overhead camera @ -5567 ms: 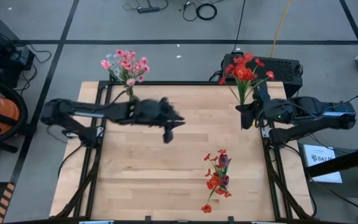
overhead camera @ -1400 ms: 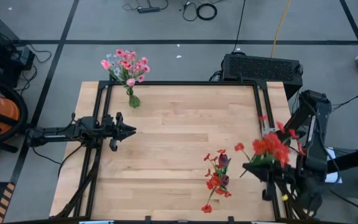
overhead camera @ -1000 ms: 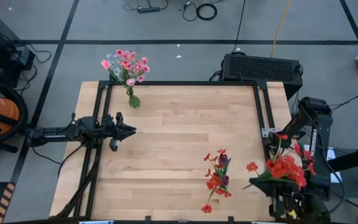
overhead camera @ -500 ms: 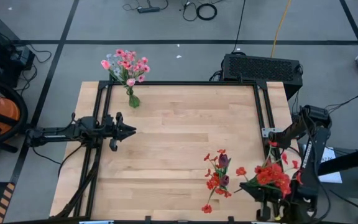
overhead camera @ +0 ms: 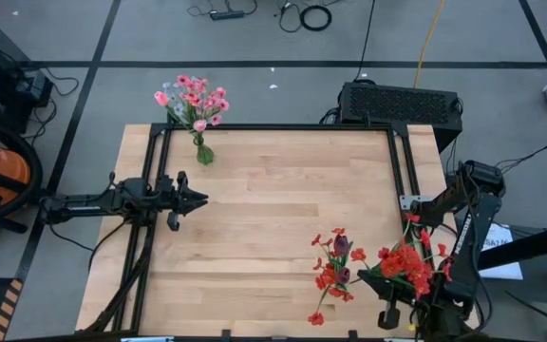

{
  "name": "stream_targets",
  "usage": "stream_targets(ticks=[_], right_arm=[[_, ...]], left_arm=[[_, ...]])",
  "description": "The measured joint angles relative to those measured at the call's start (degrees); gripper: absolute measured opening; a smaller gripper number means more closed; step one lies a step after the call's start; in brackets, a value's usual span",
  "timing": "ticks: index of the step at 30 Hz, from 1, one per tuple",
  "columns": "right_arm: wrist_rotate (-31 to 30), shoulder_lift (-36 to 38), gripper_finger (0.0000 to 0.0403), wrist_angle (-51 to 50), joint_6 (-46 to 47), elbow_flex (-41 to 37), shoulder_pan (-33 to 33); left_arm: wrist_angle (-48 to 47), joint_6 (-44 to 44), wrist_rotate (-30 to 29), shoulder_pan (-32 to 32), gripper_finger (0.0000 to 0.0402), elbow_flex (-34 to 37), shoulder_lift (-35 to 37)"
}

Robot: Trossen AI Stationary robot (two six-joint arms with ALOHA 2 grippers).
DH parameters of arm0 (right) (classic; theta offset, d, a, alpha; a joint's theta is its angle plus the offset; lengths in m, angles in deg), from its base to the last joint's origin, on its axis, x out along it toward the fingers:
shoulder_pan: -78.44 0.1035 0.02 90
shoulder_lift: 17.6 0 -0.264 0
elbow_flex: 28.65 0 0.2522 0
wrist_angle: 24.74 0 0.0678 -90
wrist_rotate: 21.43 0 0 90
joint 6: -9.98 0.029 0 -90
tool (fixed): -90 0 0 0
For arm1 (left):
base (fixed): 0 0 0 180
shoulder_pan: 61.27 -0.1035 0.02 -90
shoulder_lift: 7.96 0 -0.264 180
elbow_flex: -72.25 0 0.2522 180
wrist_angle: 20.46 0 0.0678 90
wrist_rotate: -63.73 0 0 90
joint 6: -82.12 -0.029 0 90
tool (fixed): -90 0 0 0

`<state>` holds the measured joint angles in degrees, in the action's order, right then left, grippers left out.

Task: Sort flowers into vase by color
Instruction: Put the orange flowers into the transparent vase

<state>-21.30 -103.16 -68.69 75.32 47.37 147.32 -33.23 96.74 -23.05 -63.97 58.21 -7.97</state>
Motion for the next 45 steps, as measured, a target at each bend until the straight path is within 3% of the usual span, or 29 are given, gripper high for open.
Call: stream_targets(ticks=[24, 30, 45], right_arm=[[0.46, -10.5, 0.0, 2.03, 4.52, -0.04, -2.84], [4.93, -12.38, 0.0, 2.16, 4.55, -0.04, -3.29], [7.27, -17.52, 0.0001, 2.07, 5.55, -0.04, -5.13]], left_arm=[[-0.02, 0.0, -0.15, 0.0, 0.0081, 0.02, -0.02], [-0.04, 0.0, -0.28, 0.0, 0.0081, 0.0, -0.02], [-0.04, 0.0, -0.44, 0.0, 0.0081, 0.01, -0.02]])
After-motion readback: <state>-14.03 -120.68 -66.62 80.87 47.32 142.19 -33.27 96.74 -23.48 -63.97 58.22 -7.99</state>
